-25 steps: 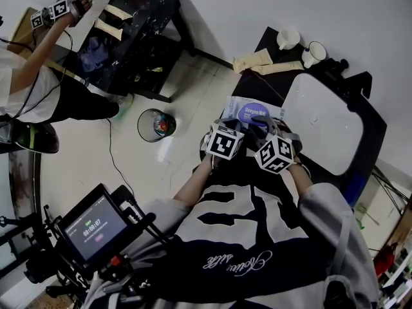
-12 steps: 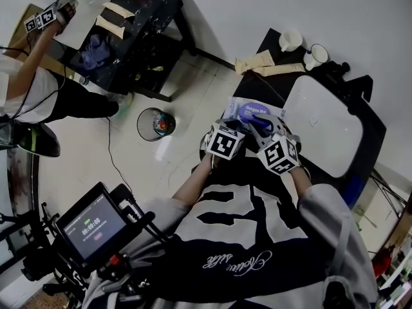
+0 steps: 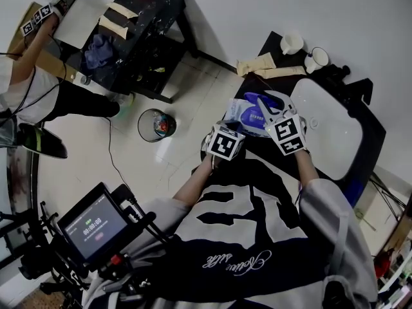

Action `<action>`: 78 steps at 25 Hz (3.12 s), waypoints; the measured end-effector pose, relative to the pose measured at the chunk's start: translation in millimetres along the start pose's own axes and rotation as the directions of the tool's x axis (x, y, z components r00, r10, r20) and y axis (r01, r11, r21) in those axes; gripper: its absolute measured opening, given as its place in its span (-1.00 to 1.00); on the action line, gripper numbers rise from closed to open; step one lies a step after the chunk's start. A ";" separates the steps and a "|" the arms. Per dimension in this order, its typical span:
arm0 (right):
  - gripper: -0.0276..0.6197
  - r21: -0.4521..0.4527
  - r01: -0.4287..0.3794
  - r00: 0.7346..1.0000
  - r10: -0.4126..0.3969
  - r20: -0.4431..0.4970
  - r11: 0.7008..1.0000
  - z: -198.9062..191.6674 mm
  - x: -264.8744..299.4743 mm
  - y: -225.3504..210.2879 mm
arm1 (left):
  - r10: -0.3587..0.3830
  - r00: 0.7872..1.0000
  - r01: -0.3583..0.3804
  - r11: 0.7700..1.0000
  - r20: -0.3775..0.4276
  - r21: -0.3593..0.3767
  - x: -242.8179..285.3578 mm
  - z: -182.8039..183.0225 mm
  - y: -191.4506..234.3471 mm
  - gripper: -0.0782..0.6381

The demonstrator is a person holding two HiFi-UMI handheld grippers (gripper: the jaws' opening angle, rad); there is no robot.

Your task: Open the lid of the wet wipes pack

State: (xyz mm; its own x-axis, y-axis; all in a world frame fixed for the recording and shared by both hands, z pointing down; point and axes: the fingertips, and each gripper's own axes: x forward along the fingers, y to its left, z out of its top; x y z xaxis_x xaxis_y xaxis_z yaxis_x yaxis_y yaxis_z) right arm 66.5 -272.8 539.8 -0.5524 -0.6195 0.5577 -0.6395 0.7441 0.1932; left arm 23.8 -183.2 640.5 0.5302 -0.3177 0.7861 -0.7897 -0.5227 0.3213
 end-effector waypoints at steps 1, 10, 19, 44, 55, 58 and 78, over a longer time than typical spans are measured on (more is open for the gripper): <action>-0.72 0.019 0.009 1.000 -0.009 -0.005 1.000 -2.3 3.0 -6.5 | -0.003 1.000 0.003 1.000 0.007 -0.003 0.1 1.6 0.4 -0.79; -0.72 0.106 0.032 0.995 -0.022 -0.095 0.994 -32.1 37.7 -40.7 | -0.005 1.000 0.005 1.000 0.020 -0.002 -1.5 4.5 2.4 -0.79; -0.72 0.196 0.033 0.982 0.005 -0.189 0.980 -65.3 56.5 -44.5 | -0.014 1.000 0.015 1.000 0.028 -0.022 -0.7 4.4 1.5 -0.79; -0.72 0.590 0.162 0.978 -0.209 0.011 0.791 -23.5 -78.0 18.3 | -0.216 0.959 0.236 0.967 0.186 -0.095 -46.0 27.3 -19.5 -0.79; -0.72 0.685 0.232 0.941 -0.339 0.023 0.691 -7.0 -105.5 86.7 | -0.340 0.894 0.363 0.931 0.290 -0.026 -121.4 34.6 -42.7 -0.79; -0.72 0.706 0.261 0.924 -0.382 0.014 0.658 -2.1 -116.9 109.1 | -0.380 0.879 0.401 0.916 0.289 -0.016 -138.4 21.8 -48.4 -0.79; -0.72 0.657 0.249 0.924 -0.378 0.058 0.711 -9.3 -201.2 172.8 | -0.384 0.842 0.426 0.904 0.380 -0.028 -172.2 -19.1 -119.8 -0.79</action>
State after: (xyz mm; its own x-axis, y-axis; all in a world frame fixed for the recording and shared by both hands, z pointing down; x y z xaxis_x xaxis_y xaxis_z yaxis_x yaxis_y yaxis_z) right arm 72.1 -17.2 468.6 -0.2999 -0.8680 0.3957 -0.9440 0.2103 -0.2543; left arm 21.2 -50.7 476.8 0.8669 -0.3669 0.3375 -0.4971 -0.5856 0.6403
